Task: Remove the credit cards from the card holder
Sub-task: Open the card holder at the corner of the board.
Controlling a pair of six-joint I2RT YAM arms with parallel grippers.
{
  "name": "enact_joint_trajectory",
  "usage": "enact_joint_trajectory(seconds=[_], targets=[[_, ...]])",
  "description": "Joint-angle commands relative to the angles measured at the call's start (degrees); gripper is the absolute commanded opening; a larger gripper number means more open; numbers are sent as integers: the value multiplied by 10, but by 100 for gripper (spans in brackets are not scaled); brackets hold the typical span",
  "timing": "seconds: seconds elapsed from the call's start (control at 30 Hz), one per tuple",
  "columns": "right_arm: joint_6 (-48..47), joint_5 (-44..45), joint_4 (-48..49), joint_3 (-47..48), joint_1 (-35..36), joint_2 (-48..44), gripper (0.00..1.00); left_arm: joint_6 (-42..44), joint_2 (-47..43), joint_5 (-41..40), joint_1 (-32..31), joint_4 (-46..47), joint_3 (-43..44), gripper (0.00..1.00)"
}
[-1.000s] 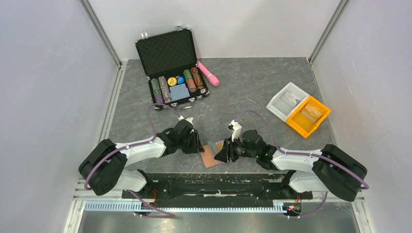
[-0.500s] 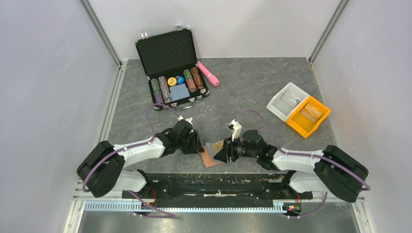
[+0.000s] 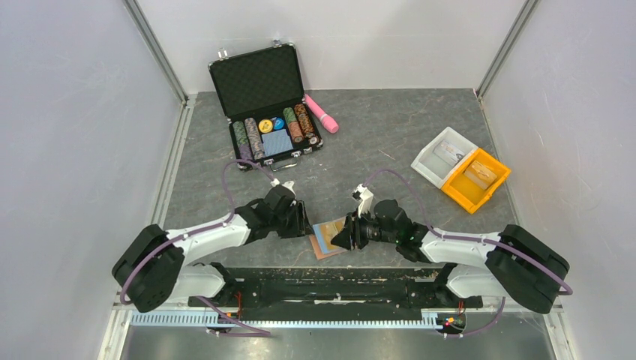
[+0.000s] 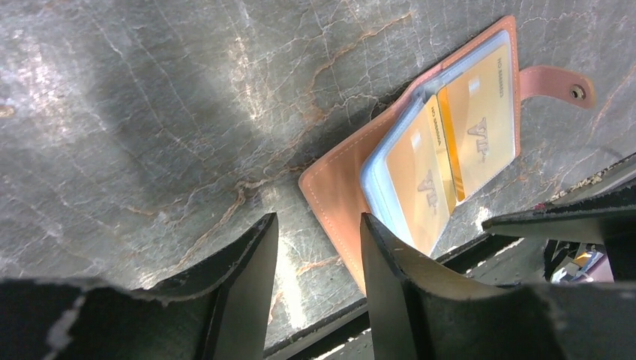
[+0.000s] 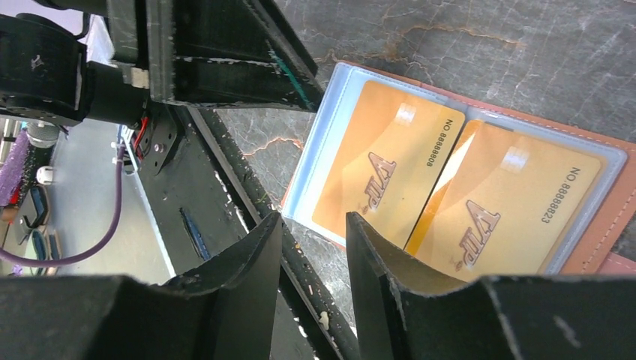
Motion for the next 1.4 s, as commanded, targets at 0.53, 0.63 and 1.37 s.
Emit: enact_joint_trajectory(seconds=[0.53, 0.63, 1.37], targets=[[-57, 43, -46, 38, -30, 35, 38, -13, -22, 93, -1, 80, -27, 35], [-60, 45, -45, 37, -32, 40, 37, -15, 1, 108, -1, 119, -39, 33], [-44, 21, -7, 14, -37, 56, 31, -6, 53, 76, -1, 137, -63, 25]])
